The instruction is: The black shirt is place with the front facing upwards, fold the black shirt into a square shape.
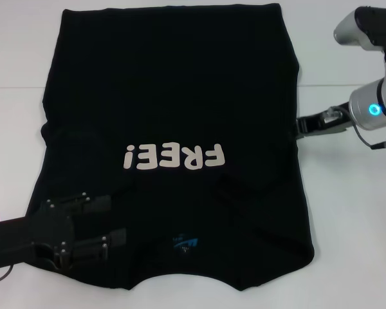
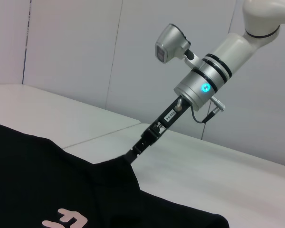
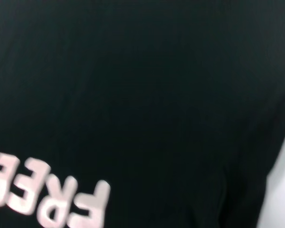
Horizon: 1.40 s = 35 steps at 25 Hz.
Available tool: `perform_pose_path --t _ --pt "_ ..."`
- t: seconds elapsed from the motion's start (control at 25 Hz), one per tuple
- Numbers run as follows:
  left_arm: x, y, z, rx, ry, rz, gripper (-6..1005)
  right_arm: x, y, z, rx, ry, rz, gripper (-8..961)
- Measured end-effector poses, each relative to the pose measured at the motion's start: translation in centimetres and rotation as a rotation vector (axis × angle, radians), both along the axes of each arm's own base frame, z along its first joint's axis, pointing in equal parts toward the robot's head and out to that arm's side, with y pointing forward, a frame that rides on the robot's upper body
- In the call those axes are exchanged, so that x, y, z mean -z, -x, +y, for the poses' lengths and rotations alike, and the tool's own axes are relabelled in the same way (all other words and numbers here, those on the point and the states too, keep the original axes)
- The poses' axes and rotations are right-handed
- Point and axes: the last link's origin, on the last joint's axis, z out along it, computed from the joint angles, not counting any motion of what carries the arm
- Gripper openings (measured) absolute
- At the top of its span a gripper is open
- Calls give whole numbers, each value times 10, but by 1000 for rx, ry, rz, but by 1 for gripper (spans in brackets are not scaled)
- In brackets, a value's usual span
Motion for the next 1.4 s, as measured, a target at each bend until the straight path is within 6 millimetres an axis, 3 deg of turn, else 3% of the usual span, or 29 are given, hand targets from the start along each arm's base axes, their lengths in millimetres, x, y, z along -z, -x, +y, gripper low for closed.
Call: perform_pose_path --t 0.4,0.84,1.16,1.4 --pt "1 0 0 -1 0 -1 738 2 13 2 -11 -84 250 63" --pt "2 0 -2 -2 -1 -3 737 18 5 1 67 -179 409 82" --pt "2 2 -4 -8 -4 -5 736 20 23 -9 -66 -207 619 96" --pt "2 2 -4 -22 -5 -15 736 15 17 -15 -90 -234 681 363"
